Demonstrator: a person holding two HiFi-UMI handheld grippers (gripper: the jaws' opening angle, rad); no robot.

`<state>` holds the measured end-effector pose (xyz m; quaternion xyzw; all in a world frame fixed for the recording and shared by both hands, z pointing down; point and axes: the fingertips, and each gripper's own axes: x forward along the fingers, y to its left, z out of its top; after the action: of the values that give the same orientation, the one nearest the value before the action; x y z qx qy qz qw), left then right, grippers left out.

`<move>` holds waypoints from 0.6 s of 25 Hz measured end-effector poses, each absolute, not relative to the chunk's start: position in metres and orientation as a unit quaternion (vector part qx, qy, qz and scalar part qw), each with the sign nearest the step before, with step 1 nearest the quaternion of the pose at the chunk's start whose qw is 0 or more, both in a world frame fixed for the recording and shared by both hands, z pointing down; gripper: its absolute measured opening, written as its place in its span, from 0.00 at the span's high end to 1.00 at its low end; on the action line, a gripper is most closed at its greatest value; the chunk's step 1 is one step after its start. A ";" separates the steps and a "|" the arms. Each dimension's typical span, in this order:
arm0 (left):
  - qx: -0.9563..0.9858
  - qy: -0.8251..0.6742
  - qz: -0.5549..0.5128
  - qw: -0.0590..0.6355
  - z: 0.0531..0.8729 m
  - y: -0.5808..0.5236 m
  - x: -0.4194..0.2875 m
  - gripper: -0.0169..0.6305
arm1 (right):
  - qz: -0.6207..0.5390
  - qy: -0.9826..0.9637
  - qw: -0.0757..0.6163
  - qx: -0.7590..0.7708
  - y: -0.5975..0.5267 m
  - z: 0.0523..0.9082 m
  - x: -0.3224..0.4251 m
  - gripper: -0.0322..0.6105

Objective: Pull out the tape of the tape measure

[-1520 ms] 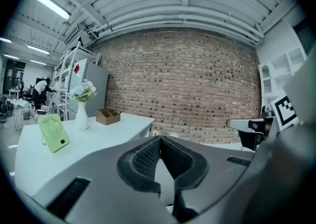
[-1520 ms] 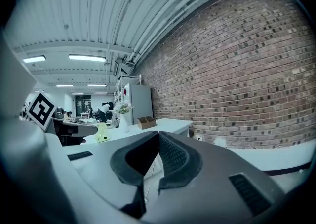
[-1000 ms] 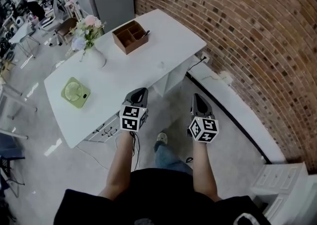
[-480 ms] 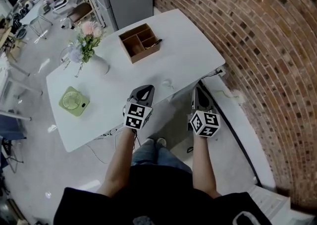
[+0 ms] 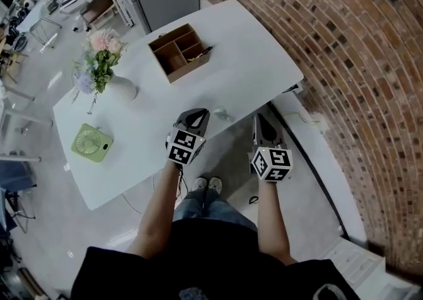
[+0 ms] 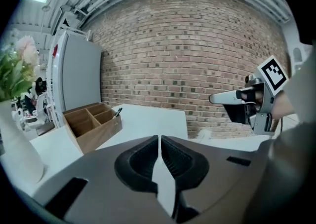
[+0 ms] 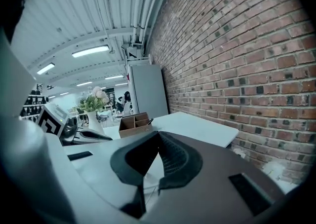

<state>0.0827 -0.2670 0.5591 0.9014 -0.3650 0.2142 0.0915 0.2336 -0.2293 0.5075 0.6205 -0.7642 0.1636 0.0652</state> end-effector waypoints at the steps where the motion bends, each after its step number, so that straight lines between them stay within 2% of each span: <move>1: 0.905 -0.351 0.221 0.093 0.566 -0.270 0.087 0.94 | 0.166 -0.764 0.069 0.619 -0.230 0.512 0.234 0.95; 2: 0.909 -0.337 0.228 0.094 0.573 -0.272 0.091 0.91 | 0.170 -0.764 0.071 0.618 -0.232 0.516 0.235 0.95; 4: 0.916 -0.306 0.242 0.098 0.587 -0.275 0.099 0.78 | 0.179 -0.763 0.077 0.616 -0.233 0.525 0.236 0.95; 5: 0.918 -0.291 0.248 0.102 0.594 -0.276 0.102 0.76 | 0.184 -0.763 0.080 0.614 -0.233 0.530 0.236 0.95; 15: 0.930 -0.201 0.286 0.114 0.645 -0.285 0.117 0.75 | 0.213 -0.762 0.110 0.601 -0.232 0.572 0.234 0.95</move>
<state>0.1174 -0.2854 0.6453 0.9299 -0.2013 0.2859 0.1143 0.2344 -0.2317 0.5722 0.6012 -0.7622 0.2132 0.1101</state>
